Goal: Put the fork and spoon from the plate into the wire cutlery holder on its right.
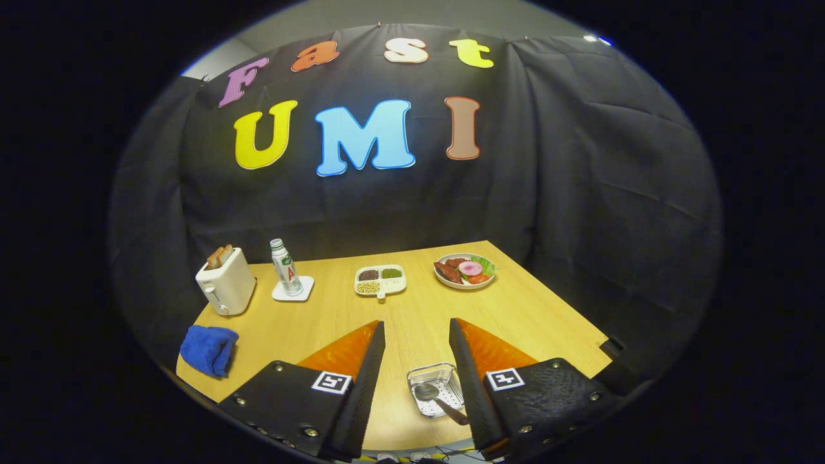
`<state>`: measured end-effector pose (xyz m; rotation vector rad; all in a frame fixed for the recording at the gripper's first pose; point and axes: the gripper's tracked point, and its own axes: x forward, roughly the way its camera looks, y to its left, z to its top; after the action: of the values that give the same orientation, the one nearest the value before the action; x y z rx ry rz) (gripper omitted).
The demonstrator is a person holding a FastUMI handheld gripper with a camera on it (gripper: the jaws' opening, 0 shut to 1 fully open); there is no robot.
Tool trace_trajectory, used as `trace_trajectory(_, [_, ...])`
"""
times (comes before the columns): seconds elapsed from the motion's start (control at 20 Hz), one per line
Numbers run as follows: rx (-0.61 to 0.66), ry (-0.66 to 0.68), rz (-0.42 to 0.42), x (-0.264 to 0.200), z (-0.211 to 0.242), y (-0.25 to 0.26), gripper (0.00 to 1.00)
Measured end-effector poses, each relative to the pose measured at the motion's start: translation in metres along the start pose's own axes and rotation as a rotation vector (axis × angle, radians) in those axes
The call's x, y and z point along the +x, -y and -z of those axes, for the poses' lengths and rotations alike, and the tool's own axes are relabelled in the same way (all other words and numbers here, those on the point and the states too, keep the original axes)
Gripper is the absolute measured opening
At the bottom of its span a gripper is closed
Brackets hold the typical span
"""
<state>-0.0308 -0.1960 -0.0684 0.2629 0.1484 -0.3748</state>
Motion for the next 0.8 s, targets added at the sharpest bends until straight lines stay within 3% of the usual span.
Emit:
trace_trajectory(0.45, [-0.040, -0.087, -0.174, 0.012, 0.021, -0.073, 0.62])
trace_trajectory(0.8, [-0.108, -0.237, -0.350, 0.014, 0.071, -0.145, 0.62])
